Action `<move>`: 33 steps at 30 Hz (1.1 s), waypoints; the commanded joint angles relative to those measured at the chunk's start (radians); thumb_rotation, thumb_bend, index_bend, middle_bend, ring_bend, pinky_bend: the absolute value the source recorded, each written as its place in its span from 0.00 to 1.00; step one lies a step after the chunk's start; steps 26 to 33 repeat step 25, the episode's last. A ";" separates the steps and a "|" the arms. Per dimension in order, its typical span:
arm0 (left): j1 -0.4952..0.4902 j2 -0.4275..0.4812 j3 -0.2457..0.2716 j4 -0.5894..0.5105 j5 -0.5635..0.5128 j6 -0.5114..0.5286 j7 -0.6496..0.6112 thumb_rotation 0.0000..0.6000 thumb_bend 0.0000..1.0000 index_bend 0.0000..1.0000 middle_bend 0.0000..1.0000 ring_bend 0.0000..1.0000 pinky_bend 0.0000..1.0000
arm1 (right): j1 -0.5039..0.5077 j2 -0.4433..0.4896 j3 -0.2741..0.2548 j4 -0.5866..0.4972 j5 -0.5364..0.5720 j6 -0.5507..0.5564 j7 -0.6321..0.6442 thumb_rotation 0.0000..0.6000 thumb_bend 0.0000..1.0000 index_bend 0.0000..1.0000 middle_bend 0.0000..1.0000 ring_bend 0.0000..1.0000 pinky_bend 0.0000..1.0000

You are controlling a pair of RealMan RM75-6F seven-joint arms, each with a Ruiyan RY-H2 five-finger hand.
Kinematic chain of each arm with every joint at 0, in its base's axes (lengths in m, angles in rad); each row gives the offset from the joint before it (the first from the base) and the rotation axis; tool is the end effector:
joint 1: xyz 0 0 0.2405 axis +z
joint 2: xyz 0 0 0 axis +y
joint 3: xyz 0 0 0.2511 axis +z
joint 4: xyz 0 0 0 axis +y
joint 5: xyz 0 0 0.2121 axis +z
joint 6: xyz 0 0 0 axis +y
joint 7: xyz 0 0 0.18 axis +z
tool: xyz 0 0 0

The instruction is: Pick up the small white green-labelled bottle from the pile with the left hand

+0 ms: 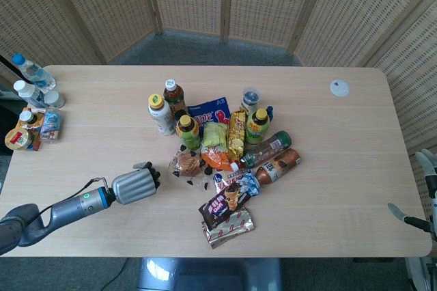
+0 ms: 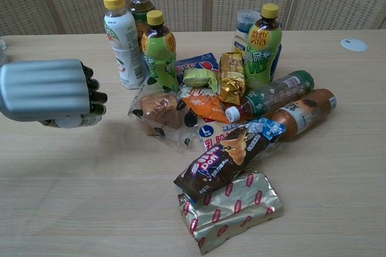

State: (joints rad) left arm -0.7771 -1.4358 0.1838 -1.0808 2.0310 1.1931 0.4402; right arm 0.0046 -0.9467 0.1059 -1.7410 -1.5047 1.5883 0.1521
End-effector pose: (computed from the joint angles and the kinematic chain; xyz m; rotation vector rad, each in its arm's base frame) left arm -0.1854 0.3171 -0.0175 -2.3755 0.5114 -0.6812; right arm -0.2934 -0.2019 0.2210 1.2359 -0.8981 1.0442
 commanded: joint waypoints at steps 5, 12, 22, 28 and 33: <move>-0.022 0.197 -0.048 -0.241 -0.001 0.047 0.081 1.00 0.00 0.69 0.57 0.64 0.68 | -0.002 0.001 -0.002 -0.005 -0.004 0.003 0.000 0.98 0.00 0.00 0.00 0.00 0.00; -0.028 0.367 -0.102 -0.438 -0.007 0.075 0.123 1.00 0.00 0.68 0.56 0.64 0.67 | -0.004 0.005 -0.003 -0.012 -0.009 0.009 0.000 0.98 0.00 0.00 0.00 0.00 0.00; -0.009 0.533 -0.166 -0.597 -0.013 0.103 0.139 1.00 0.00 0.67 0.56 0.64 0.67 | -0.008 0.013 -0.002 -0.020 -0.014 0.017 0.013 0.98 0.00 0.00 0.00 0.00 0.00; 0.001 0.549 -0.175 -0.606 -0.008 0.104 0.139 1.00 0.00 0.67 0.56 0.63 0.66 | -0.010 0.015 -0.002 -0.021 -0.016 0.021 0.017 0.98 0.00 0.00 0.00 0.00 0.00; 0.001 0.549 -0.175 -0.606 -0.008 0.104 0.139 1.00 0.00 0.67 0.56 0.63 0.66 | -0.010 0.015 -0.002 -0.021 -0.016 0.021 0.017 0.98 0.00 0.00 0.00 0.00 0.00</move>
